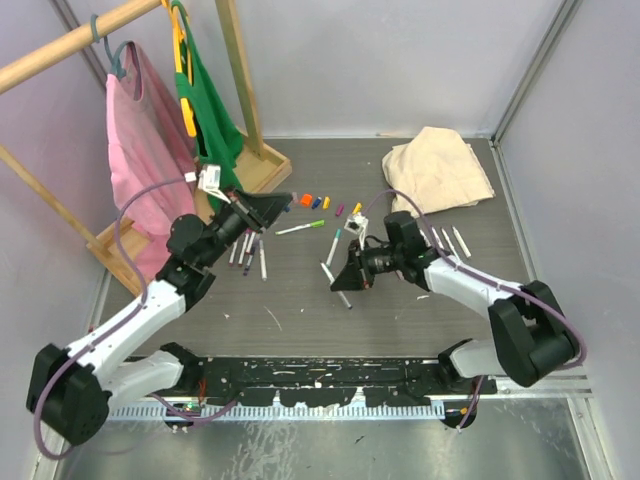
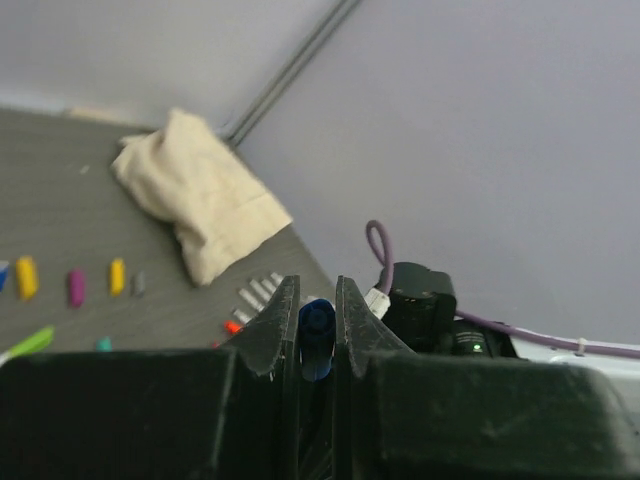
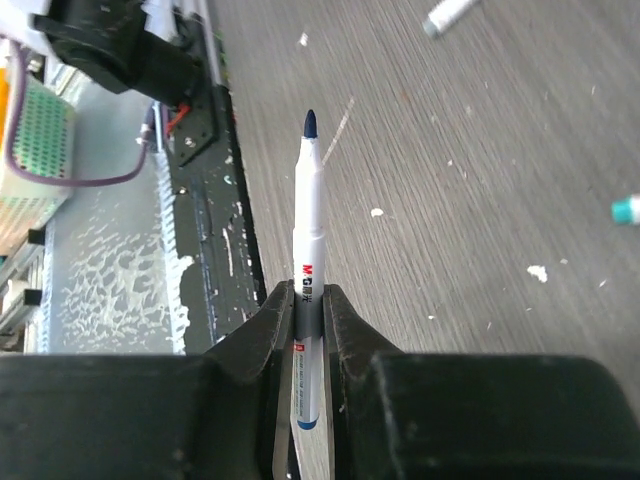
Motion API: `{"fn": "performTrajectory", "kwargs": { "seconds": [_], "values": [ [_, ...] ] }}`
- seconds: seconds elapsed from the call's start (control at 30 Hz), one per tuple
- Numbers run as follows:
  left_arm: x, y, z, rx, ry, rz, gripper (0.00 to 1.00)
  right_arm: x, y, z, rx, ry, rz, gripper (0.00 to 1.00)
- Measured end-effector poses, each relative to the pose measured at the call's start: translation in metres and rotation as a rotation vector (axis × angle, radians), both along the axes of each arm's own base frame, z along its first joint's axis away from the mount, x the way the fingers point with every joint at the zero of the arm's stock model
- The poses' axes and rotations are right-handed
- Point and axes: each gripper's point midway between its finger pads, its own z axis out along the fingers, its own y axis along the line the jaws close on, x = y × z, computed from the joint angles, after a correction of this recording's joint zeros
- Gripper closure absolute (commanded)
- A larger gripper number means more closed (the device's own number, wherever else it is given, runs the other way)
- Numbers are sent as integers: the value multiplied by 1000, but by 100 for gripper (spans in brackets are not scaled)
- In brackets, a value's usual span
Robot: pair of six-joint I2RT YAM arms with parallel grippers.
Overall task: Open the pen caps
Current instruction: Place the pen at the center of the board, then place the pen cap at the center of the board.
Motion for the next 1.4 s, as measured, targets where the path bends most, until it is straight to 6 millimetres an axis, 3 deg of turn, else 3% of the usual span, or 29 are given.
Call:
{"fn": "performTrajectory", "kwargs": {
  "seconds": [0.17, 0.47, 0.6, 0.87, 1.03, 1.27, 1.4],
  "values": [
    [0, 23, -68, 118, 242, 125, 100, -7, 16, -35, -118, 83, -69, 97],
    [0, 33, -232, 379, 779, 279, 100, -19, 30, -92, -300, 260, -191, 97],
    [-6, 36, -278, 474, 919, 341, 100, -17, 32, -108, -363, 306, -237, 98],
    [7, 25, -306, 533, 1004, 400, 98, -7, 44, -107, -390, 274, -298, 92],
    [7, 28, -327, 562, 1054, 435, 91, -6, 47, -116, -426, 254, -318, 90],
    [17, 25, -328, 537, 1064, 471, 75, 2, 49, -116, -439, 231, -350, 79],
    [25, 20, -327, 525, 1072, 482, 72, 6, 49, -116, -444, 221, -359, 74]
  ]
}}
